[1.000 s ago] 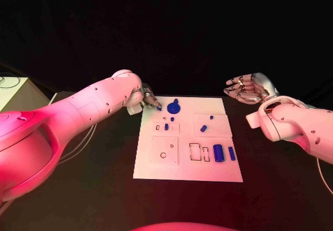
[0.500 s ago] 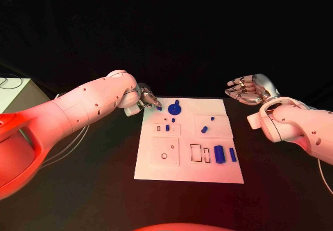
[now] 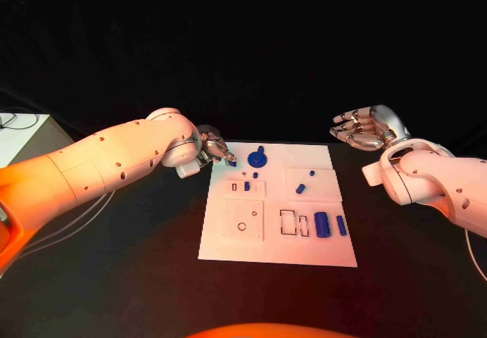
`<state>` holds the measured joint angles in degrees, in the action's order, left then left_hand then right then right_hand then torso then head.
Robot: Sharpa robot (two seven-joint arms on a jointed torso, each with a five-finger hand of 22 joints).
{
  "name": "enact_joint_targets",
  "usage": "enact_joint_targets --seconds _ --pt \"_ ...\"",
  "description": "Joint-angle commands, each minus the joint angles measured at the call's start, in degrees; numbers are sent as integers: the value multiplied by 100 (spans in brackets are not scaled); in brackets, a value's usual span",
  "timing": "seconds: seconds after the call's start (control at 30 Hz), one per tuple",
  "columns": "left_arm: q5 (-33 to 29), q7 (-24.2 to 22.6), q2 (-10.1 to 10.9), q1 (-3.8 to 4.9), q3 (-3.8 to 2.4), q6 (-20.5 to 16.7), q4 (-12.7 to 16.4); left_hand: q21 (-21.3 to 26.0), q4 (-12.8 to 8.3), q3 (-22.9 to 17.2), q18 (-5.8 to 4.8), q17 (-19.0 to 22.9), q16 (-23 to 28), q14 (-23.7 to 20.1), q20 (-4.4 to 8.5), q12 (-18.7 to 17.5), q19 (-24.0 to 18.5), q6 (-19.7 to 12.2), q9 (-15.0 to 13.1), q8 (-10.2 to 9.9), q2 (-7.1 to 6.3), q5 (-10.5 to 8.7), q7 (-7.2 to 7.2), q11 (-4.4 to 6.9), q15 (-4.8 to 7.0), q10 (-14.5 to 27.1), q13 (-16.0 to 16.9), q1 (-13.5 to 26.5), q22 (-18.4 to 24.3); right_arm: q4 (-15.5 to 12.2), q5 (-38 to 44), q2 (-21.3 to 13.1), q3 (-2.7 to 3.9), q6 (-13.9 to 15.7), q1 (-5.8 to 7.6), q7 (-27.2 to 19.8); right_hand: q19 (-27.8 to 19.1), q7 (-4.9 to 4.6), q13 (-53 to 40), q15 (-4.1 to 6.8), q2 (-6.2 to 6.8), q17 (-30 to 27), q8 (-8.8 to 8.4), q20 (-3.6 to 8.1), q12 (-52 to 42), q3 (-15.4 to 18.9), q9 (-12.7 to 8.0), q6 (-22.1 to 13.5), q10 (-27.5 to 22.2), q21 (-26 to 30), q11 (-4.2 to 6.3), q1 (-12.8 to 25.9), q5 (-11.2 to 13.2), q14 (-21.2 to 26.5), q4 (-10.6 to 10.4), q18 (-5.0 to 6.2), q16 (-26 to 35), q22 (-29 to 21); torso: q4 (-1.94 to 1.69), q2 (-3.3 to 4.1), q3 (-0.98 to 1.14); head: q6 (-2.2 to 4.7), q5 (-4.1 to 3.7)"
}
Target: Assemble the parts on the task board
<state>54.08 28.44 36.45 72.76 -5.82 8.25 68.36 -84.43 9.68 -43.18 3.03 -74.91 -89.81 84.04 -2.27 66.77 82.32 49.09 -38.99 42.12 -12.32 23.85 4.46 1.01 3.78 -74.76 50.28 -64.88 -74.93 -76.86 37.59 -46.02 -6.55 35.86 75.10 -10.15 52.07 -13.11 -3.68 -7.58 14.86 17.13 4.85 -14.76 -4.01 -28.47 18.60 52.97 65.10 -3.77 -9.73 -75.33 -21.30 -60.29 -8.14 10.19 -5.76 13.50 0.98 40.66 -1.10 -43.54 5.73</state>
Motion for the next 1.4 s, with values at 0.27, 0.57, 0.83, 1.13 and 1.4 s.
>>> enact_joint_targets --seconds 0.27,0.57,0.83,1.13,1.4 --pt "608 8 139 -129 132 -150 431 -22 -932 -893 -28 -1509 -18 596 0 -23 35 133 -116 25 26 43 -104 2 42 0 -62 28 -376 3 11 -6 -3 -55 -14 -39 -43 -39 4 -37 -18 -11 -26 4 6 1 -10 -9 -29 5 -7 22 -32 19 10 33 27 -14 -14 -18 8 -16 2" --pt "655 37 138 -237 224 22 508 -25 -935 -893 -29 -1509 -19 596 5 -48 40 148 -134 42 33 102 -113 10 48 -3 -99 59 -382 -5 11 -8 -4 -58 -19 -41 -43 -39 4 -37 -18 -11 -26 4 6 1 -10 -9 -29 5 -7 22 -32 19 10 33 27 -14 -7 -7 0 -26 0" --pt "712 56 87 -295 264 118 491 -27 -941 -889 -31 -1509 -19 596 10 -70 43 158 -152 59 32 148 -122 17 53 -7 -134 87 -387 -9 11 -12 -4 -58 -20 -43 -45 -39 5 -37 -17 -15 -27 3 6 0 -11 -8 -30 3 -7 22 -40 18 13 33 28 -21 -2 -1 -4 -48 -15" --pt "848 58 31 -309 284 146 451 -34 -942 -875 -34 -1509 -19 596 15 -78 52 170 -176 85 29 175 -133 25 58 -22 -154 120 -401 -18 11 -16 -4 -59 -21 -45 -45 -39 5 -37 -17 -15 -27 3 6 0 -11 -8 -30 3 -7 22 -40 18 13 33 28 -21 -9 -1 2 -74 -27" --pt "918 60 15 -311 290 160 431 -35 -943 -874 -34 -1509 -19 596 16 -87 54 171 -181 90 30 179 -135 26 59 -19 -170 125 -403 -20 11 -21 -4 -59 -21 -46 -45 -39 5 -37 -17 -15 -27 3 6 0 -11 -8 -30 3 -7 22 -40 18 13 33 28 -21 -7 -7 6 -94 -27"
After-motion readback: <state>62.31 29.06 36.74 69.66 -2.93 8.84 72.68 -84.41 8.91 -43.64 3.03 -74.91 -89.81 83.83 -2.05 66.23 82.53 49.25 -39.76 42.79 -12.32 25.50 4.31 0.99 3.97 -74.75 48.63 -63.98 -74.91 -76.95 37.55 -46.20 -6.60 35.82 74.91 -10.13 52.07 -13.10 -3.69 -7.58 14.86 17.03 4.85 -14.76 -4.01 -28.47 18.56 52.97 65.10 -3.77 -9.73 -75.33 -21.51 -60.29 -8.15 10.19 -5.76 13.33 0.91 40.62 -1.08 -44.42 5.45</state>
